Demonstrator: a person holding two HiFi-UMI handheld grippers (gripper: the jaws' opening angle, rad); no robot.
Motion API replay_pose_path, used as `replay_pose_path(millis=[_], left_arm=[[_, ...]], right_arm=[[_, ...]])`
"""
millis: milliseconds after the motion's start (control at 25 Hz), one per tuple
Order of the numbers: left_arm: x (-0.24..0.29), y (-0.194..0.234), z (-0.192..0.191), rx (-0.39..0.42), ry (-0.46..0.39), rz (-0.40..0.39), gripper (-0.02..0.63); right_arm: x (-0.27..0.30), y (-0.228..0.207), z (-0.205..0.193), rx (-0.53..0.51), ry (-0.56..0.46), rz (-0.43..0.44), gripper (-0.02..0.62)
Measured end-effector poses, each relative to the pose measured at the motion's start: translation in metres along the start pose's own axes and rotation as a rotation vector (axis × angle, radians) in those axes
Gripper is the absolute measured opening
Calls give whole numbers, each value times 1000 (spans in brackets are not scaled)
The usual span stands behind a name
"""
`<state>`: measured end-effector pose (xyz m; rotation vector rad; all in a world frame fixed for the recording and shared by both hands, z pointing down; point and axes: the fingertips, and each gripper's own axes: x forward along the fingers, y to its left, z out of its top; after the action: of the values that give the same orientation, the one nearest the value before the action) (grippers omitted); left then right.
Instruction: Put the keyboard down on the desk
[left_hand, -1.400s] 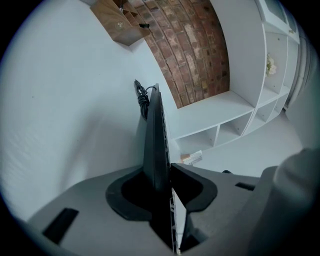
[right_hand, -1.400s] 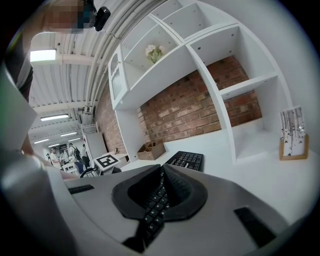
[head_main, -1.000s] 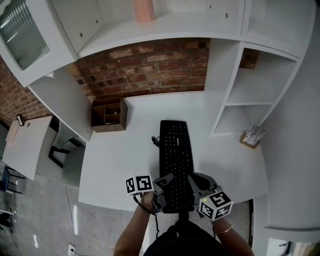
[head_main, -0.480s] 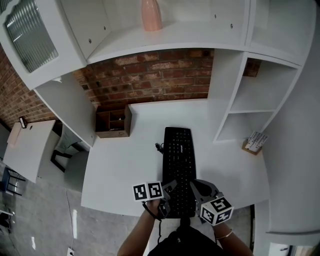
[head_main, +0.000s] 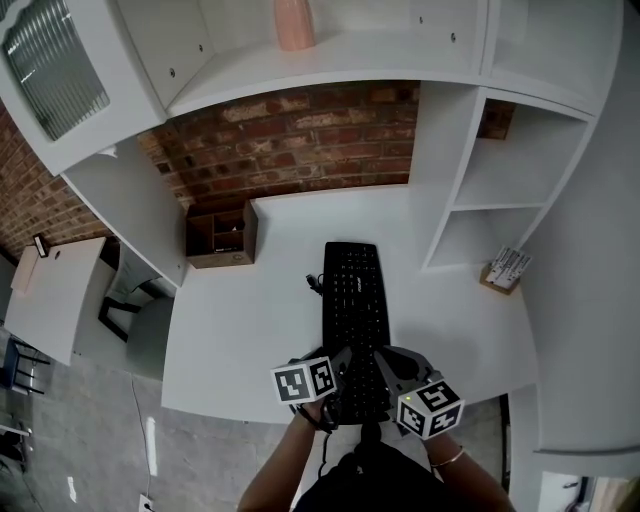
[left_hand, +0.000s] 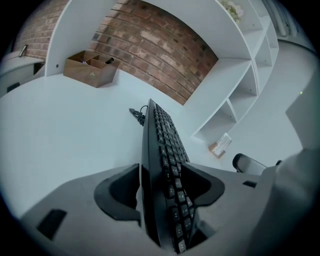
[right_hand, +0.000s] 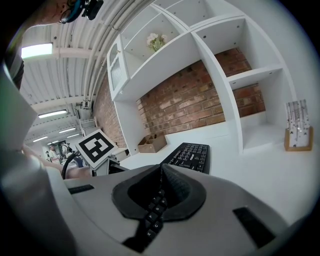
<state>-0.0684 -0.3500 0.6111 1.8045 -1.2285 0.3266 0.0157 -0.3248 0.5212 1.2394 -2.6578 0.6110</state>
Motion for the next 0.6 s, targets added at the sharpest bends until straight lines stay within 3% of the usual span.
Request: replay_pose_path(millis=[240, 600], left_arm=[[-26, 1, 21, 97, -93, 58, 242], [-62, -24, 32, 248, -200, 46, 121]], right_arm=[[-5, 3, 2, -1, -17, -9, 6], [-19, 14, 6, -10, -58, -20, 6]])
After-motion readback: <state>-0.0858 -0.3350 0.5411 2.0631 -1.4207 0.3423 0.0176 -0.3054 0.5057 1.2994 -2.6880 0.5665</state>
